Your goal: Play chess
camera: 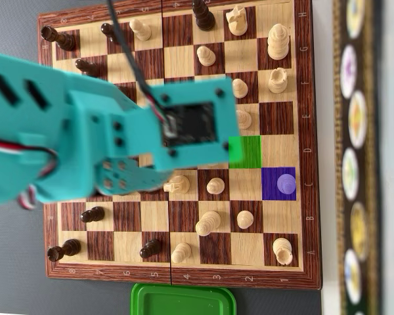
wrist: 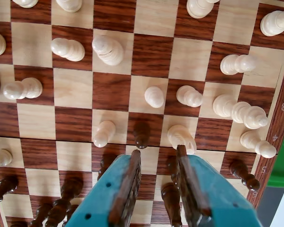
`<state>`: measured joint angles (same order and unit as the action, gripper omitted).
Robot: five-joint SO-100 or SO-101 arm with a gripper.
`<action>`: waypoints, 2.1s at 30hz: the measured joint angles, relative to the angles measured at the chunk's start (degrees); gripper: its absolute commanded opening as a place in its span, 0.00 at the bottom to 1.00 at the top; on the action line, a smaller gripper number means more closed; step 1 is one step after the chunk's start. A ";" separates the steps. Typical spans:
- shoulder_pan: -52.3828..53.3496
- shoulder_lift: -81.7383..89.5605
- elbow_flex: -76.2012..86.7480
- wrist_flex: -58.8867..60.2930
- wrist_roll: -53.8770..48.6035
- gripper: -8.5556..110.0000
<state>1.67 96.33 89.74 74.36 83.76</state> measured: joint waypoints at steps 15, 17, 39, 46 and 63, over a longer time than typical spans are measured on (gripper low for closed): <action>0.09 -17.67 -17.67 -0.09 0.00 0.18; 0.35 -19.25 -19.07 -0.09 0.00 0.18; 3.08 -35.33 -34.89 -0.09 0.00 0.18; 3.16 -36.04 -35.68 -0.09 0.00 0.18; 4.13 -38.85 -35.68 -5.71 -0.09 0.18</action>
<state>5.80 57.48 54.05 68.64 83.67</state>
